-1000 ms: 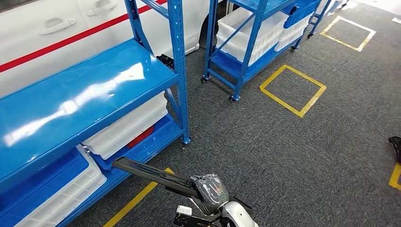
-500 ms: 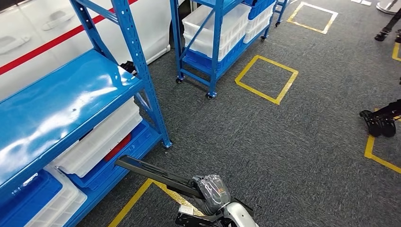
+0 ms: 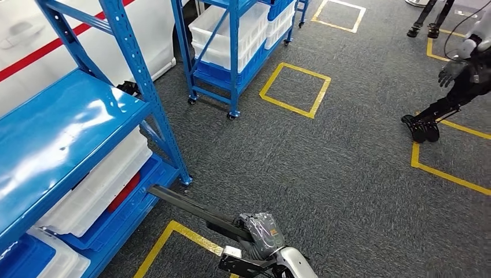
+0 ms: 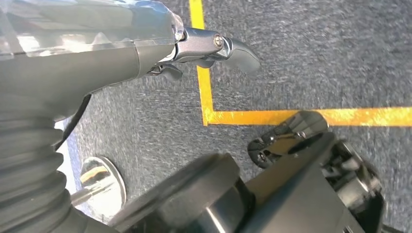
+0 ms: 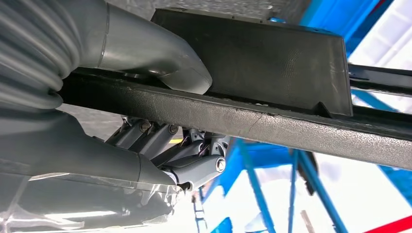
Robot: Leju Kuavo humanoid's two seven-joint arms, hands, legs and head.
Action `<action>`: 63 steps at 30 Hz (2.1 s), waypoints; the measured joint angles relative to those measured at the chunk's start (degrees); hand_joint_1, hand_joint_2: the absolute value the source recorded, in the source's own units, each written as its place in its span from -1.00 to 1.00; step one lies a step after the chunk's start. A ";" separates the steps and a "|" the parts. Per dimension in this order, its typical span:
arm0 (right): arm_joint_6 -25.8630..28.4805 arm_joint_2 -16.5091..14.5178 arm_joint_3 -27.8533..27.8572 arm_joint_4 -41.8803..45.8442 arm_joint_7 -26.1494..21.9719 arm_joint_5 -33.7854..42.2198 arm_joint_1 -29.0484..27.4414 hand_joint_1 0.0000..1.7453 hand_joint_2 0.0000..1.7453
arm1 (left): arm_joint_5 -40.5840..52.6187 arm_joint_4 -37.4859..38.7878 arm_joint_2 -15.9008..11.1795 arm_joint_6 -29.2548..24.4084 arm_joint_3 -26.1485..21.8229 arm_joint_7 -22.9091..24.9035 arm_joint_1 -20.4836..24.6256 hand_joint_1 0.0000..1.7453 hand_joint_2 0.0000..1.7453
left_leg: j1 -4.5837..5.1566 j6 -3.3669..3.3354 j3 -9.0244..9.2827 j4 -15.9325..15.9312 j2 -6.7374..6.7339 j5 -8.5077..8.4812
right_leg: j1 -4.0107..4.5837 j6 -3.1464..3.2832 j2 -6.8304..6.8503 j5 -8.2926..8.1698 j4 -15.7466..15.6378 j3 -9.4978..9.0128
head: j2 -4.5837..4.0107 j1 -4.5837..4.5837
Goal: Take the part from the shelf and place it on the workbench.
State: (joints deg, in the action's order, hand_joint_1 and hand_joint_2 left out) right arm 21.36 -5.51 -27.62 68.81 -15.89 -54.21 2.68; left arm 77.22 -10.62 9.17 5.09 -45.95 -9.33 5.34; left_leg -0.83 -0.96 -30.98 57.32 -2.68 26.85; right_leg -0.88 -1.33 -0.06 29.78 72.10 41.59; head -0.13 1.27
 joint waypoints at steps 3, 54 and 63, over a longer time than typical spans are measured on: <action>-0.02 -0.01 0.08 -0.06 -0.04 0.02 0.11 1.00 1.00 | 0.00 0.00 0.02 0.00 -0.02 -0.02 0.03 -1.00 1.00 | 0.21 0.72 0.38 0.20 -1.45 0.57 | 0.30 0.54 2.44 -4.19 -11.01 -5.96 | 0.00 0.01; -0.95 -1.54 6.08 4.44 2.06 0.70 -3.21 1.00 1.00 | -0.79 -0.02 -0.10 0.74 -2.10 0.05 0.07 -1.00 1.00 | -0.15 0.65 -0.45 0.79 5.41 0.27 | 0.54 1.09 -6.55 -4.03 -12.28 -6.05 | 0.00 0.01; -4.51 -2.00 8.43 3.70 -1.50 9.62 -2.87 1.00 1.00 | -0.84 -0.02 -0.02 0.75 -2.15 -0.09 -0.13 -1.00 1.00 | 0.22 0.15 0.20 0.23 -0.83 0.59 | 0.33 0.57 1.88 -2.88 -7.46 -4.20 | 0.00 0.00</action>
State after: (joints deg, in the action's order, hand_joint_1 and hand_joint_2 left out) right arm 16.85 -7.51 -19.20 72.51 -17.39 -44.60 -0.19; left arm 76.38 -10.64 9.15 5.84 -48.11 -9.42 5.21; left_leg -0.60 -0.81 -30.79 57.55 -3.51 27.45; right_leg -0.55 -0.76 1.82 26.90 64.64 37.39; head -0.13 1.27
